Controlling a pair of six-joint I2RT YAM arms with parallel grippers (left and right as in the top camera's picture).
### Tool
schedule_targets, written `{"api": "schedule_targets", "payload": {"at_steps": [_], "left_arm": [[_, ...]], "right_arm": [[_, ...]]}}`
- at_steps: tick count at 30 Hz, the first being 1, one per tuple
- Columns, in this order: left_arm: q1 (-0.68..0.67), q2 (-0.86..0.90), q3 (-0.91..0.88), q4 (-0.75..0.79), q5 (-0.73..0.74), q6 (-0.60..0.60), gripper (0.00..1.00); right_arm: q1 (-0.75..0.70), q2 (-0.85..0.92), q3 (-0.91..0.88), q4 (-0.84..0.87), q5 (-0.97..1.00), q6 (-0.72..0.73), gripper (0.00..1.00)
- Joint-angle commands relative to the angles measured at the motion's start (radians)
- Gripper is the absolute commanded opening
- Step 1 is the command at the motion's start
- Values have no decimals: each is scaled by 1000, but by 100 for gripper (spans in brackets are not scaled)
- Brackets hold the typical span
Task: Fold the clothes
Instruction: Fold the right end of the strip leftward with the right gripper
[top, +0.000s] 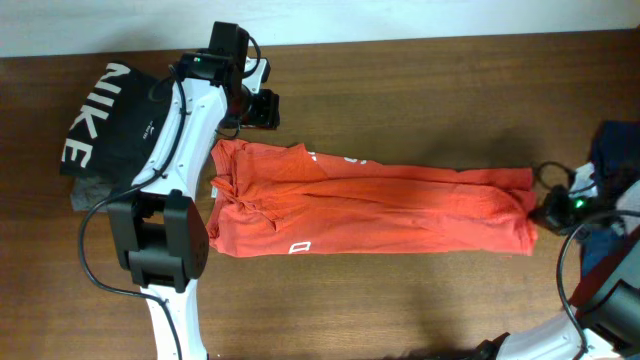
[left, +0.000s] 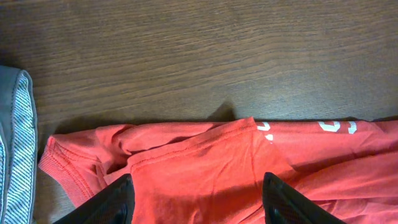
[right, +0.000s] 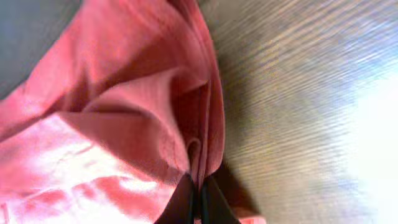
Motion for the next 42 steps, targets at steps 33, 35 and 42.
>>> {"api": "schedule_targets", "payload": {"at_steps": [33,35,42], "left_arm": [[94,-259,19,-5,-118,35,72],[94,-260,19,-5,-118,35,72],[94,-261,19,-11,-118,35,72]], "right_arm": [[850,-5,343,-322,188,45,4],[893,-5,343,-295,188,76,4],[995,-5,321,-222,187,134,4]]}}
